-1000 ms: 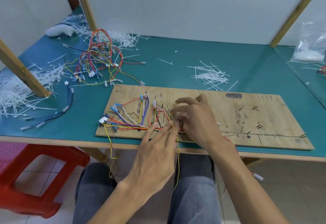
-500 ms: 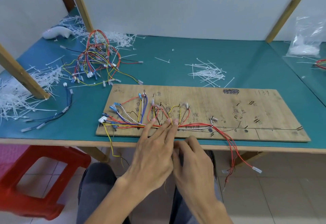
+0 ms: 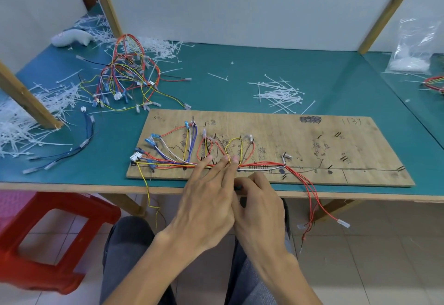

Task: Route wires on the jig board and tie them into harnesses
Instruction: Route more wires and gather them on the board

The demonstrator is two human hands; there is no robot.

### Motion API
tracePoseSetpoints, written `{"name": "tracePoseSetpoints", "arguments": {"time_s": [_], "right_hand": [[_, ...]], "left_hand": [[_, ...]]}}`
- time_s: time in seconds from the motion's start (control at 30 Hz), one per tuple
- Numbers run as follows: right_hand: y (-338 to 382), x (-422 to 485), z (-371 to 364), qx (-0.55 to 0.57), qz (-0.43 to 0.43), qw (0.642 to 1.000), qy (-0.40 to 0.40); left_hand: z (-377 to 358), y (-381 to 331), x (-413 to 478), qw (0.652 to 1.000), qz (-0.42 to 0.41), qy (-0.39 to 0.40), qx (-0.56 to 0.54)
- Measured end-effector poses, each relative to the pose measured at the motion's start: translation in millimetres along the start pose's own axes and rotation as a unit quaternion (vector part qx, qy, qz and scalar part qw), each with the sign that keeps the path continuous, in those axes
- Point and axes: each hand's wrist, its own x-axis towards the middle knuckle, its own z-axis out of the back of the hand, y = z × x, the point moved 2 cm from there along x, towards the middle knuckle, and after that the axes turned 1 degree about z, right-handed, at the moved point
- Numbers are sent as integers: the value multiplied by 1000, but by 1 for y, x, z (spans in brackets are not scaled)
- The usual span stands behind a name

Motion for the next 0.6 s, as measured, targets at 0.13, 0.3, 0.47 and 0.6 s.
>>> {"name": "tracePoseSetpoints", "arguments": {"time_s": [0.13, 0.3, 0.47, 0.6], "right_hand": [[0, 4, 1, 62, 21, 997, -29], [-17, -22, 10, 0, 37, 999, -5], [-24, -27, 12, -58, 47, 996, 53], [-20, -23, 11, -108, 54, 985, 127]], "left_hand": [[3, 0, 2, 1000, -1, -4, -10], [1, -4, 3, 999, -8, 2, -32], [-1, -1, 1, 1000, -13, 13, -21], [-2, 0, 1, 999, -17, 23, -16]]}}
